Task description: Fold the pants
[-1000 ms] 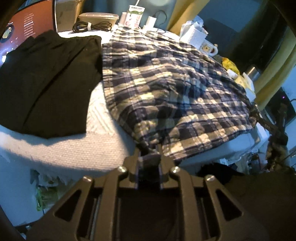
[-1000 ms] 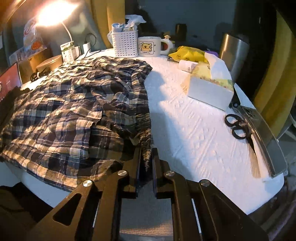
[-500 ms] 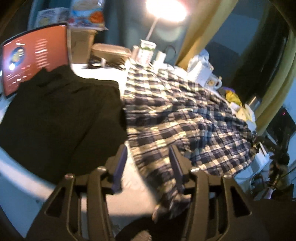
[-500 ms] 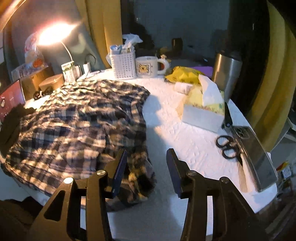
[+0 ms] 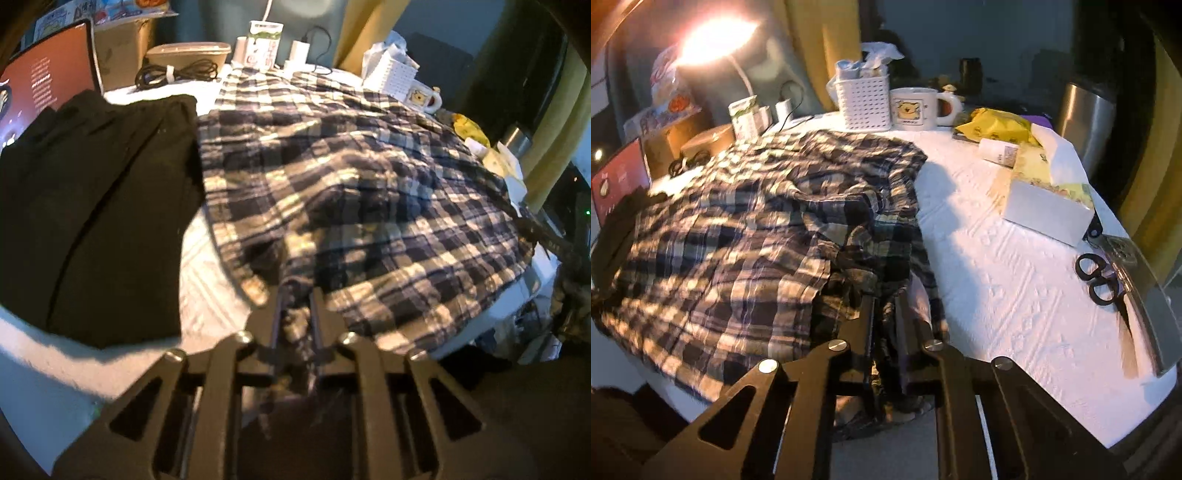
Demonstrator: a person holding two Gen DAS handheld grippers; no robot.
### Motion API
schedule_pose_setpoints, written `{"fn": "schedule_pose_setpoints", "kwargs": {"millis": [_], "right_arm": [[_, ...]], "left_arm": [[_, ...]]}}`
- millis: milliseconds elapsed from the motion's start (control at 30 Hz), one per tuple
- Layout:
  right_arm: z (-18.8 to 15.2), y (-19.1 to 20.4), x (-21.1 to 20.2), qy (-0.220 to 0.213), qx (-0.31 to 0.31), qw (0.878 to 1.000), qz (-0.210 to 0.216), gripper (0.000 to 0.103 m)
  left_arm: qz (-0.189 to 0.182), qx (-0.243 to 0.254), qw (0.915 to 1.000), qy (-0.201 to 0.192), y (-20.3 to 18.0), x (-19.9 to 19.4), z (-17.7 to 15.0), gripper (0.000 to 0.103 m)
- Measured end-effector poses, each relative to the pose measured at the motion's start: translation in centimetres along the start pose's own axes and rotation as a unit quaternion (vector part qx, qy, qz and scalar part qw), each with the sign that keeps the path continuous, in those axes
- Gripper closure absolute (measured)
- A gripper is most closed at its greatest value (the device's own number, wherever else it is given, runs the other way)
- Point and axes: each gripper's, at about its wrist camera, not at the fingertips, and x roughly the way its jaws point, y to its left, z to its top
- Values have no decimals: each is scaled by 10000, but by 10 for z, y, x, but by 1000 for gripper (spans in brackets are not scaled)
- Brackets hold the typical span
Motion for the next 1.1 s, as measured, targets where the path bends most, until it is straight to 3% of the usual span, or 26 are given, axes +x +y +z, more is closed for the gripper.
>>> {"fn": "schedule_pose_setpoints", "kwargs": {"millis": [233,333,400,467,500,600,733,767,900,933,1100], "right_arm": [[-12,-3,-12,263,-393,9988,-100,93],[-5,-3,-22,155,-553,9983,-52,92],[5,-9,-31,-30,-486,9988,-46,78],[18,-15,-39,-261,-384,9989,-12,42],[26,-18,-41,-361,-333,9988,20,40],[54,-25,-33,-515,-270,9982,-156,40],[89,-33,-2,-490,-245,9982,-264,40],[99,-34,8,-471,-225,9983,-264,40],[128,-36,42,-339,-204,9991,-144,40],[135,-37,52,-312,-214,9992,-118,40],[164,-45,105,18,-53,9998,202,40]], "left_arm": [[19,55,9997,224,5,-20,-15,93],[55,-19,10000,-58,17,-37,-1,92],[61,-79,9996,-263,24,-45,12,91],[217,-46,9982,-551,29,-54,29,90],[294,-33,9975,-645,31,-54,36,89],[498,-45,9949,-876,35,-46,68,85],[351,-68,9933,-1101,34,-20,107,73],[292,-62,9935,-1097,34,-11,116,62],[138,53,9960,-883,28,25,150,51],[120,89,9963,-849,28,35,159,43],[56,109,9979,-638,32,67,189,38]]}}
